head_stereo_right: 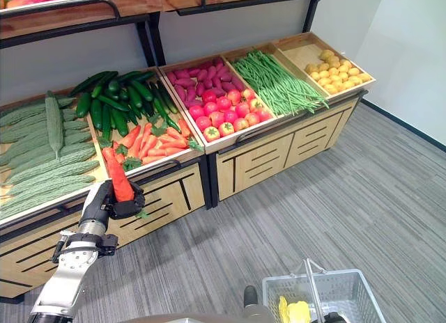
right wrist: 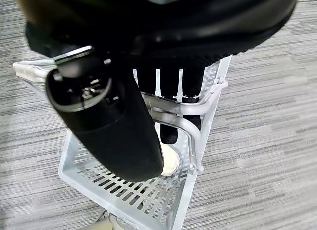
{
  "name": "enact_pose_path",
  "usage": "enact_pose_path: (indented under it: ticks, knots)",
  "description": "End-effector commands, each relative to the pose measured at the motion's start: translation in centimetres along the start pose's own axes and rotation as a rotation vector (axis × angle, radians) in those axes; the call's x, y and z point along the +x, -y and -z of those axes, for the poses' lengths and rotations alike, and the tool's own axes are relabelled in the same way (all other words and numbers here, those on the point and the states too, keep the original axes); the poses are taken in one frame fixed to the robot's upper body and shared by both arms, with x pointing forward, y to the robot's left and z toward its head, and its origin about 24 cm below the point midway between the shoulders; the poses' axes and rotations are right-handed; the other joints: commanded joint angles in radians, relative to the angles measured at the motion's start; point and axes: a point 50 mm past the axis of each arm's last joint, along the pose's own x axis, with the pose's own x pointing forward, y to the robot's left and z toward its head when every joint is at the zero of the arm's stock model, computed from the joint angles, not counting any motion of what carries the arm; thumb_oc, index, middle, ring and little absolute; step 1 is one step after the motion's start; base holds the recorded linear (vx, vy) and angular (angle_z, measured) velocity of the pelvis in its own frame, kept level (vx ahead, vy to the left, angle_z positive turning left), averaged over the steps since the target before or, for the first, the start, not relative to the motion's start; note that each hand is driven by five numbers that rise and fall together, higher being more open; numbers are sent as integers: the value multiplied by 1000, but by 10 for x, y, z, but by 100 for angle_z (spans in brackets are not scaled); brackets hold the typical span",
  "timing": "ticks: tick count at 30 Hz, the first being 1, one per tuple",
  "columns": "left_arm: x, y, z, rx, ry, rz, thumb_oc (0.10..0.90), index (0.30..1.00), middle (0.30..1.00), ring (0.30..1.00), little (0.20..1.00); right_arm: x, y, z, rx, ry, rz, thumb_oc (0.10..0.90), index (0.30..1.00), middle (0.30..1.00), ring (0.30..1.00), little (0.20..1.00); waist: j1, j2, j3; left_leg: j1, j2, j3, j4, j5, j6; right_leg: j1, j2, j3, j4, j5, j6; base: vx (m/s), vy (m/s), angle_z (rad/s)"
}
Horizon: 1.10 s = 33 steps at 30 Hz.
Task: Get the vegetables into the basket
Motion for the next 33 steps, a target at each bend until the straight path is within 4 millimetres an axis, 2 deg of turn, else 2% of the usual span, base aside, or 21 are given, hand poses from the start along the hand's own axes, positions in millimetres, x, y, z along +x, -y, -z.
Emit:
enact_pose_path:
  ticks: [1,8,11,12,14,15,17,19,23,30,32,33]
  knots:
    - [10,-23,-73,-16,361,-95,400,300,300,300,300,1,7,-20,4,50,26,400,300,300,300,300,-10,-30,2,-32,-21,-80,94,-98,34,4,-63,59,79,-99,94,-65,74,-20]
    - [12,-26,-84,-6,403,-99,400,300,300,300,300,0,5,-24,2,68,29,400,300,300,300,300,-28,-27,28,-45,-32,-30,82,-93,43,-57,-69,104,98,-57,120,-43,59,-30]
    - [13,-26,-89,2,423,-98,400,300,300,300,300,0,-1,-26,11,71,19,400,300,300,300,300,-46,-25,48,-22,-32,26,70,-108,47,-86,-84,95,114,-25,140,11,75,-45]
    - [14,-27,-91,2,429,-102,400,300,300,300,300,0,-2,-28,10,76,18,400,300,300,300,300,-43,-24,57,-19,-30,40,72,-108,45,-93,-92,70,125,-19,140,-28,25,-60]
    - [14,-30,-93,9,439,-119,400,300,300,300,300,-1,-3,-31,6,83,17,400,300,300,300,300,-23,-19,70,-12,-17,77,76,-111,38,-97,-129,-51,139,-21,131,-67,-10,-64]
    - [14,-34,-94,16,441,-138,400,300,300,300,300,-1,-4,-35,-7,94,19,400,300,300,300,300,-5,-16,75,-5,-3,114,79,-112,28,-99,-180,-194,147,-14,123,23,-6,-77]
    - [11,-38,-92,17,434,-157,400,300,300,300,300,-1,-5,-36,-27,93,17,400,300,300,300,300,14,-15,67,18,8,129,75,-132,15,-79,-208,-284,137,-10,140,66,-11,-89]
    - [8,-40,-87,19,418,-166,400,300,300,300,300,-1,-4,-36,-27,94,19,400,300,300,300,300,9,-26,62,34,3,140,72,-135,7,-79,-212,-282,122,24,149,97,-70,-84]
    - [9,-33,-85,14,406,-140,400,300,300,300,300,0,-1,-28,-11,74,31,400,300,300,300,300,-9,-24,59,47,-5,129,63,-138,5,-54,-198,-287,96,17,148,113,-115,-41]
    - [12,-23,-86,-20,404,-101,400,300,300,300,300,0,11,-25,13,69,64,400,300,300,300,300,-28,15,68,27,25,121,70,-123,-20,-51,-158,-272,90,-37,127,60,-101,13]
    - [13,-20,-87,-34,406,-95,400,300,300,300,300,0,14,-28,14,79,74,400,300,300,300,300,-34,26,75,16,36,121,68,-111,-28,-62,-147,-262,96,-52,120,-5,-113,8]
    - [13,-18,-88,-45,412,-90,400,300,300,300,300,0,16,-30,13,87,81,400,300,300,300,300,-40,27,85,-1,43,142,71,-83,-31,-79,-146,-271,108,-50,101,-61,-126,-2]
